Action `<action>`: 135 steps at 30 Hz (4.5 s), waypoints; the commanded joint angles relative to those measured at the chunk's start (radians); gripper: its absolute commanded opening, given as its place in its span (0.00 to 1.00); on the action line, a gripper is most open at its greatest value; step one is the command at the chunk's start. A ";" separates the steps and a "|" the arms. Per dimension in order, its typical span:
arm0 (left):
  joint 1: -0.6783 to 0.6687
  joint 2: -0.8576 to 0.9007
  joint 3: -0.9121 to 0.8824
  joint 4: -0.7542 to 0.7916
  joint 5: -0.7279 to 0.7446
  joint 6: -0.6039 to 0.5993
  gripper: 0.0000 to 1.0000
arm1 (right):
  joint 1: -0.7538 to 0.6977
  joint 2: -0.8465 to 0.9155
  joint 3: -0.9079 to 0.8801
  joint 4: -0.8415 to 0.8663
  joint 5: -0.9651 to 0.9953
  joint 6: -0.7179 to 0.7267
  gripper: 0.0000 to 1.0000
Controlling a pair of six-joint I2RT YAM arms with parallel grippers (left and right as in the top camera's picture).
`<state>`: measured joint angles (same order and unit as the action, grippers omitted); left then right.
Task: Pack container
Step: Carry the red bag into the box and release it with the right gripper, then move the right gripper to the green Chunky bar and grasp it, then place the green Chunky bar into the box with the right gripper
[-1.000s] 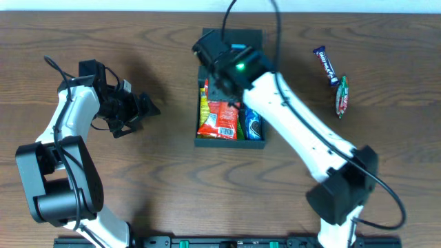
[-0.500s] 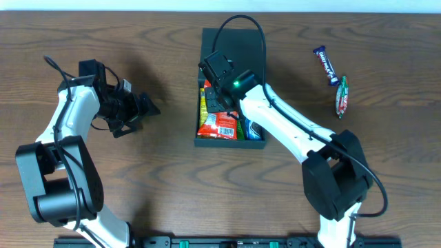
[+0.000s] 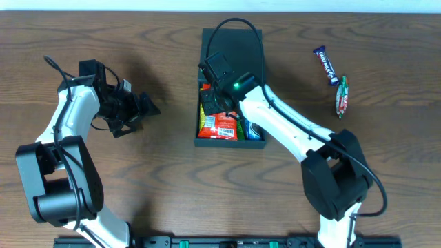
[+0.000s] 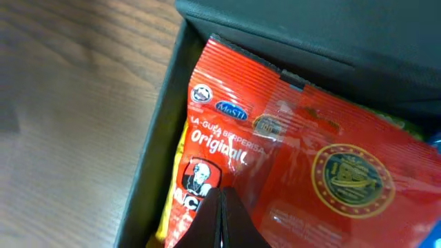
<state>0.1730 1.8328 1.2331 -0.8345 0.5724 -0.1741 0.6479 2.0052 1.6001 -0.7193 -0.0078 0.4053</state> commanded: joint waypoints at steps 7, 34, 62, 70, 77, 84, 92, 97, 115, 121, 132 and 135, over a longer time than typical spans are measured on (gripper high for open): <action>0.002 -0.005 0.021 -0.003 -0.004 0.025 0.95 | -0.108 -0.125 0.038 -0.194 0.111 -0.040 0.01; 0.002 -0.005 0.021 -0.007 -0.007 0.025 0.95 | -0.169 -0.074 0.196 -0.317 0.193 -0.086 0.01; 0.002 -0.005 0.021 0.024 -0.007 0.025 0.95 | -0.848 0.205 0.249 -0.415 -0.034 -0.460 0.65; 0.002 -0.005 0.021 0.026 -0.006 0.025 0.95 | -0.846 0.284 0.248 -0.425 -0.007 -0.455 0.59; 0.002 -0.005 0.021 0.026 -0.006 0.024 0.95 | -0.846 0.319 0.248 -0.417 0.011 -0.455 0.54; 0.002 -0.005 0.021 0.024 -0.006 0.017 0.95 | -0.846 0.336 0.248 -0.404 0.072 -0.454 0.29; 0.002 -0.005 0.021 0.021 -0.003 0.017 0.95 | -0.858 0.303 0.280 -0.443 0.137 -0.383 0.18; 0.002 -0.005 0.021 0.019 -0.003 0.017 0.95 | -0.856 0.212 0.429 -0.536 0.129 -0.349 0.18; 0.002 -0.005 0.021 0.019 -0.002 0.017 0.95 | -0.275 0.046 0.269 -0.528 -0.198 -0.061 0.17; 0.002 -0.005 0.021 0.011 -0.003 0.018 0.95 | -0.193 0.046 0.136 -0.465 -0.200 -0.016 0.20; 0.002 -0.005 0.021 0.002 -0.003 0.019 0.95 | -0.205 0.018 0.174 -0.473 -0.204 -0.045 0.64; 0.002 -0.005 0.021 -0.004 -0.003 0.019 0.95 | -0.270 -0.027 0.249 -0.464 -0.131 -0.056 0.67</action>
<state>0.1730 1.8328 1.2331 -0.8318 0.5724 -0.1745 0.4416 2.0518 1.7687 -1.1927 -0.2020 0.3729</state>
